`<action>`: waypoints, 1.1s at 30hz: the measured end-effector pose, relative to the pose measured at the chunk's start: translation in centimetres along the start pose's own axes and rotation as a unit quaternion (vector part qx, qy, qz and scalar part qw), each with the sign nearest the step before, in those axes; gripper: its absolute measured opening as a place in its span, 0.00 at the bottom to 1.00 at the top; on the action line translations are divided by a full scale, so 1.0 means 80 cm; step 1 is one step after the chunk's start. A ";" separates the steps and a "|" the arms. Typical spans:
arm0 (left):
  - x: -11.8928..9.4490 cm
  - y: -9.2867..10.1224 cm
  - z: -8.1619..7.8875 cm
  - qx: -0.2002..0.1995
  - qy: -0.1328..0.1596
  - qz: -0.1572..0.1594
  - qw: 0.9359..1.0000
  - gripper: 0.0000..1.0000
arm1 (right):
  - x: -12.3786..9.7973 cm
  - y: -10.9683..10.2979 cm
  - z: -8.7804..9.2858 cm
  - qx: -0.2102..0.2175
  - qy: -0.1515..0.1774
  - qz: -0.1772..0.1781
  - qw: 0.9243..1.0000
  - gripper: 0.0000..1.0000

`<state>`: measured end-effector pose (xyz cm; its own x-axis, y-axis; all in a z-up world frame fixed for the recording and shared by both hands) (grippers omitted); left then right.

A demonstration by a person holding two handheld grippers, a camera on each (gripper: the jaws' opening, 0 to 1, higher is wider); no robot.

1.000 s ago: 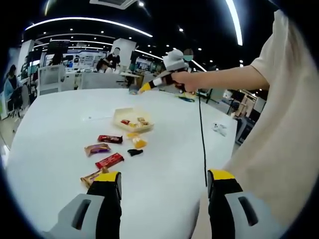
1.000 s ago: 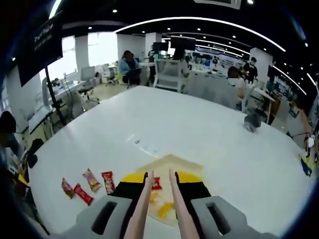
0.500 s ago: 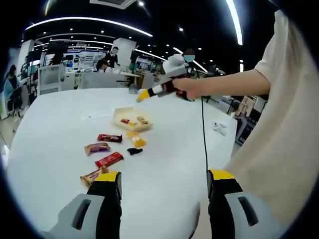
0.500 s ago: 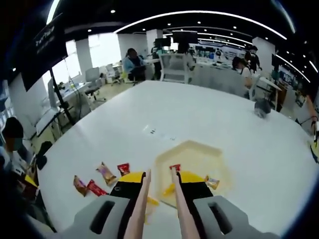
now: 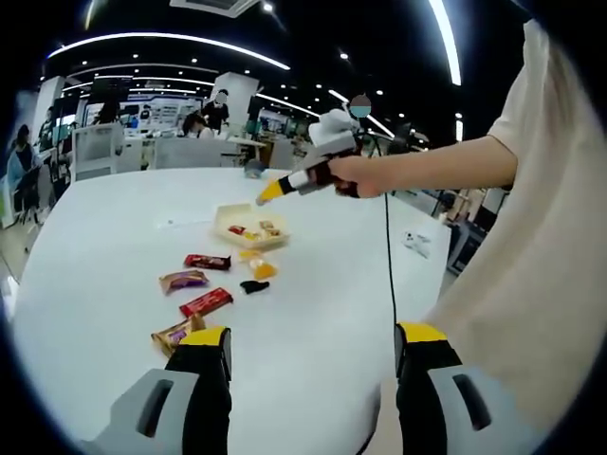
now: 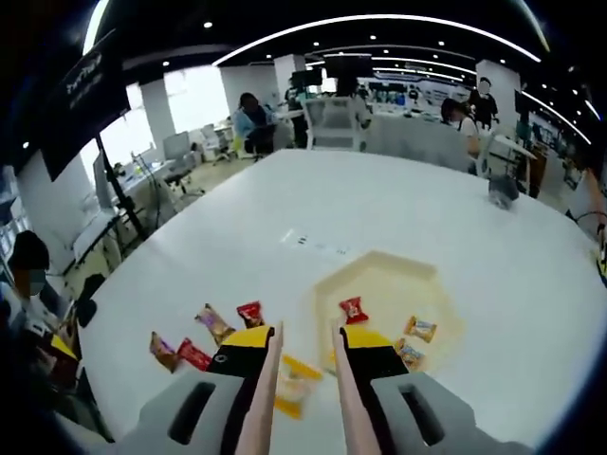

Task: Place the target food into the container with the food tongs after gripping and lifting it, then release it inside without dropping or visibly crushing the food.

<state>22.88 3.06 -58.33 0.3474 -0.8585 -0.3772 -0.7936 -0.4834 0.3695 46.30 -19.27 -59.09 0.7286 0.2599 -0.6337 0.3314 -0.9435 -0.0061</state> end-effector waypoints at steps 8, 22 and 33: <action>-0.001 0.003 0.001 0.001 0.000 0.000 1.000 0.70 | 0.000 -0.010 0.015 -0.004 -0.006 -0.008 1.000 0.28; -0.006 0.004 0.004 -0.003 0.000 -0.004 1.000 0.70 | 0.008 -0.022 0.047 0.006 -0.038 -0.009 0.999 0.28; -0.007 0.002 0.005 -0.003 -0.003 -0.003 1.000 0.70 | 0.013 -0.029 0.068 0.024 -0.064 -0.016 0.998 0.29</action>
Point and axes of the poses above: the point that each gripper's makers call its tool centre point, and the gripper's own axes: x roughly forward along the fingers, y roughly to its right, z roughly out of its underside, the point moved 5 cm from there along -x, roughly backward along the fingers, and after that the axes turned 10 degrees about z, right-handed, at the moved point
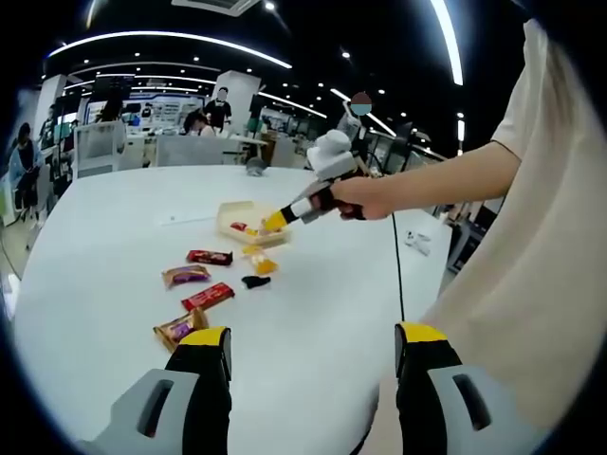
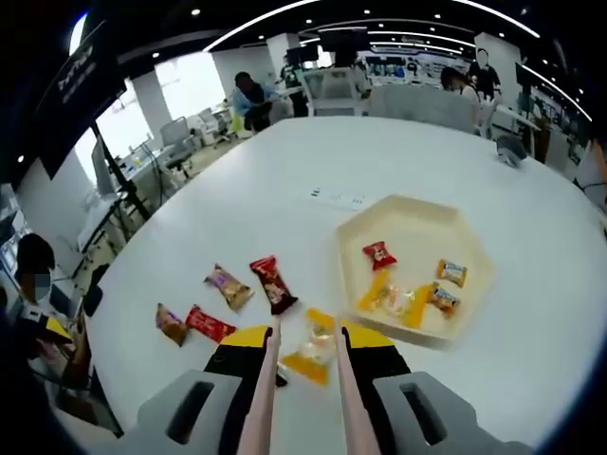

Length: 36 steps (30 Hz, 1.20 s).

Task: Place the target food into the container with the food tongs after gripping and lifting it, then release it inside without dropping or visibly crushing the food.

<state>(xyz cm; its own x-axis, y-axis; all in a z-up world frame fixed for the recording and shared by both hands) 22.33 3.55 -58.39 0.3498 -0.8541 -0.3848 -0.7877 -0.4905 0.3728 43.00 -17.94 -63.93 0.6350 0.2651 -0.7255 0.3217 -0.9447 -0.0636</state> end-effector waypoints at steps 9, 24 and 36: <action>0.001 0.000 0.001 -0.001 -0.002 0.001 1.000 0.70 | 0.011 0.007 0.018 0.013 -0.024 -0.003 1.000 0.29; 0.003 -0.003 0.004 -0.006 -0.007 0.004 1.000 0.70 | 0.022 0.005 0.025 0.033 -0.043 -0.010 0.998 0.28; 0.005 -0.010 0.001 -0.012 -0.009 0.006 1.000 0.70 | 0.024 0.007 0.032 0.012 -0.047 -0.009 0.999 0.14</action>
Point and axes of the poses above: the point that each gripper's makers call its tool centre point, and the gripper's own axes: x roughly forward along the fingers, y roughly to its right, z roughly out of its underside, the point moved 5 cm from there along -x, roughly backward along the fingers, and after that the axes turned 10 degrees about z, right-handed, at the moved point
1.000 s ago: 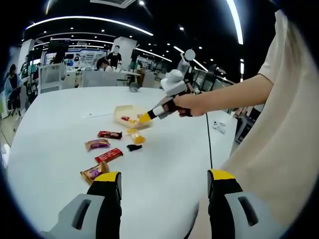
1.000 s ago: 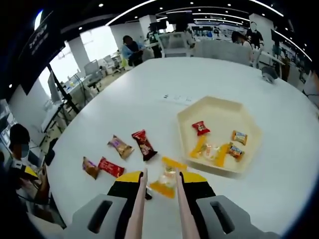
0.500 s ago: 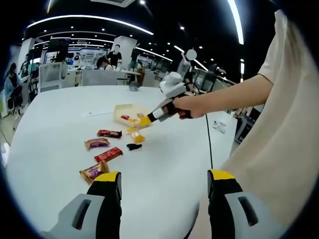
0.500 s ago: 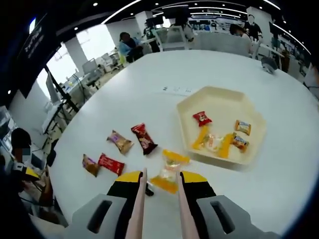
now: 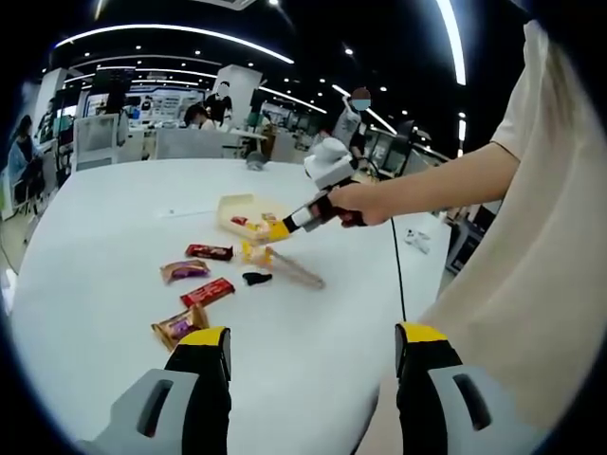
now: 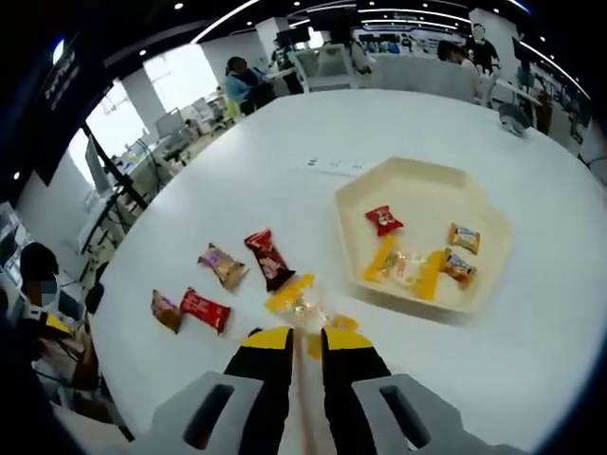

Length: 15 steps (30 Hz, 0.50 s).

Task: Place the target food into the container with the food tongs after gripping and lifting it, then release it inside without dropping or visibly crushing the food.

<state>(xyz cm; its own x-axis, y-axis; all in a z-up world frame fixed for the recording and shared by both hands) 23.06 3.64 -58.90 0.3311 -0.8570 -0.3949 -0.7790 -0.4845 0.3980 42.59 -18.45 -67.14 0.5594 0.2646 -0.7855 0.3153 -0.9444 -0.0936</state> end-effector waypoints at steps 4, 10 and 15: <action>0.003 0.000 0.001 -0.002 -0.001 0.001 1.000 0.70 | -0.008 0.001 0.022 -0.020 -0.001 0.012 1.000 0.23; 0.012 0.004 0.001 0.002 -0.009 0.011 1.000 0.70 | -0.009 0.002 0.050 -0.024 -0.018 0.024 0.999 0.33; 0.012 0.007 0.002 0.003 -0.010 0.012 1.000 0.70 | -0.007 0.002 0.057 -0.040 -0.022 0.033 0.998 0.38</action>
Point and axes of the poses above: the point that each gripper's makers call its tool centre point, and the gripper's own axes: x roughly forward along the fingers, y roughly to its right, z roughly out of its underside, the point moved 5 cm from there along -x, roughly backward along the fingers, and after that the axes turned 10 degrees about z, right-handed, at the moved point
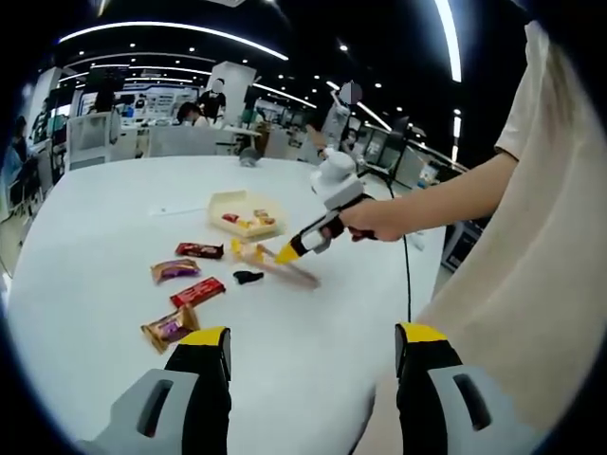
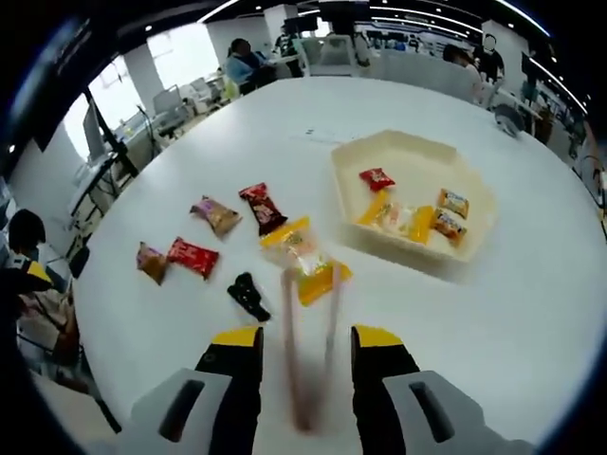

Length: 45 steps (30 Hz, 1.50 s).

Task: Place the target food into the container with the food tongs after gripping and lifting it, then release it inside without dropping or visibly crushing the food.

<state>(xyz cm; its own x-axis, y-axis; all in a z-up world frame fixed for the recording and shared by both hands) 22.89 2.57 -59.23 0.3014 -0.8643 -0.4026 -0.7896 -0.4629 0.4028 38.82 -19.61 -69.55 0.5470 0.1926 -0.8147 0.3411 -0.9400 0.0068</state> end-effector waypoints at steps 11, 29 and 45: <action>-0.003 0.005 0.004 -0.003 -0.004 -0.005 1.000 0.70 | 0.009 -0.010 0.010 -0.040 -0.007 0.006 0.999 0.40; -0.004 0.008 0.009 -0.012 -0.001 -0.013 1.000 0.70 | 0.021 -0.009 0.014 -0.088 -0.005 0.033 0.996 0.38; -0.007 0.007 0.015 -0.019 0.000 -0.021 1.000 0.70 | 0.032 -0.010 0.015 -0.085 -0.002 0.029 0.996 0.35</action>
<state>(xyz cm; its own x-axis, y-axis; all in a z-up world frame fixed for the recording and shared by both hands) 21.65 3.07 -59.74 0.3337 -0.8441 -0.4196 -0.7560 -0.5056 0.4159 39.03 -18.69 -72.29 0.5662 0.1379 -0.8126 0.4333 -0.8885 0.1511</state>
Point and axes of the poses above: the point that each gripper's makers call its tool centre point, and the gripper's own axes: x roughly forward along the fingers, y roughly to its right, z roughly out of its underside, the point moved 5 cm from there along -x, roughly backward along the fingers, and after that the axes turned 10 degrees about z, right-handed, at the moved point
